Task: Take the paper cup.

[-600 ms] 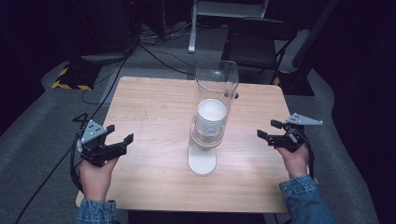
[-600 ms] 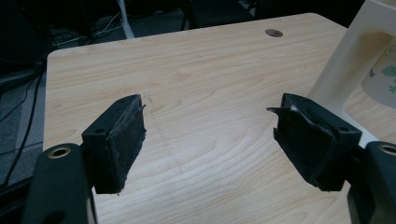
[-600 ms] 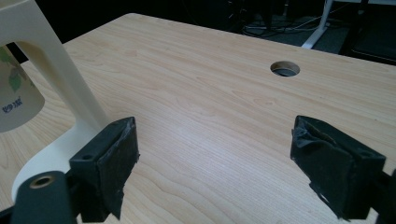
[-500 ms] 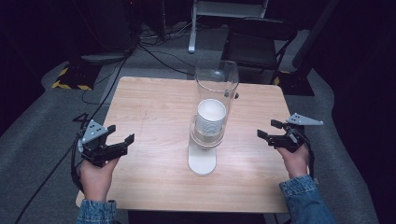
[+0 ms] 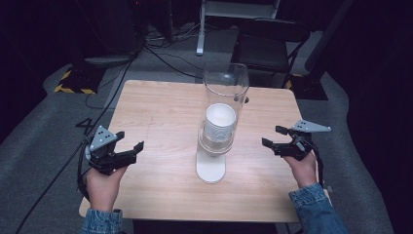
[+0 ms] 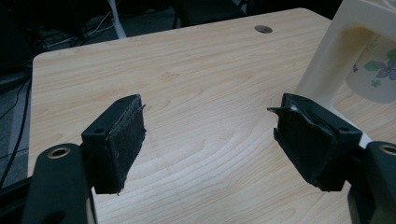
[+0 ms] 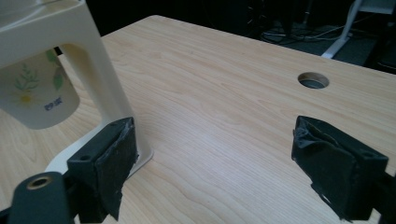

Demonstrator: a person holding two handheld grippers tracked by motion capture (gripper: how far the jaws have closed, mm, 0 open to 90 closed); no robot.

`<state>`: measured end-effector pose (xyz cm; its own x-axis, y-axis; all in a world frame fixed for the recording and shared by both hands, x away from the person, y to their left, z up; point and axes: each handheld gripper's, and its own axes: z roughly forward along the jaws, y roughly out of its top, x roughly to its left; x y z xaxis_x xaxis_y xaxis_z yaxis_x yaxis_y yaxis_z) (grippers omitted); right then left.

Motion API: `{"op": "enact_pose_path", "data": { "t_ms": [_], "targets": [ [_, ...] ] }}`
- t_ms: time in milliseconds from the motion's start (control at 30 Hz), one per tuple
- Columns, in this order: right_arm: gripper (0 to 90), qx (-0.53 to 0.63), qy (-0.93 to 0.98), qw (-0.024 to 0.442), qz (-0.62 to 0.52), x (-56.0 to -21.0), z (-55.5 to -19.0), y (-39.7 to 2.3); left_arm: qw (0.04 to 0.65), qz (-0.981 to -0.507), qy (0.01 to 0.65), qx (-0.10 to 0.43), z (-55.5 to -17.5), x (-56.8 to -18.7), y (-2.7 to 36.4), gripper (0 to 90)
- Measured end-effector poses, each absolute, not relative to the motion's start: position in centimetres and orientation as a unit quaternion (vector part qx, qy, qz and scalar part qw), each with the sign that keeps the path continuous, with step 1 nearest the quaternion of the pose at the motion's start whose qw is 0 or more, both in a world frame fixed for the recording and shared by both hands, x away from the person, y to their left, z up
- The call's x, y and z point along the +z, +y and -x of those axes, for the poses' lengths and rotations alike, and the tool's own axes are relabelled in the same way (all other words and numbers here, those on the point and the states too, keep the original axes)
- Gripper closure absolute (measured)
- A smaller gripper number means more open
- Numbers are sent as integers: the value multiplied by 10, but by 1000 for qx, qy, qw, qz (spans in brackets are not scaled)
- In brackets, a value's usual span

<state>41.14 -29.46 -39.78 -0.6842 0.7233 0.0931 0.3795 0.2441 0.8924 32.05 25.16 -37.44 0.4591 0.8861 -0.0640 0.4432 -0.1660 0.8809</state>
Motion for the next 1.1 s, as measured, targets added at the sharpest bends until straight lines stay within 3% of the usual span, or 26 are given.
{"op": "enact_pose_path", "data": {
  "t_ms": [367,833,1100],
  "targets": [
    [129,504,797,146,-298,-396,-400,-257,482,-711,460,226,-321,-374,248,215],
    [6,502,828,95,-232,-406,-386,-204,473,-718,457,226,-320,-374,244,212],
    [0,504,833,74,-214,-415,-384,-184,470,-721,457,224,-322,-375,242,212]
  ]
}}
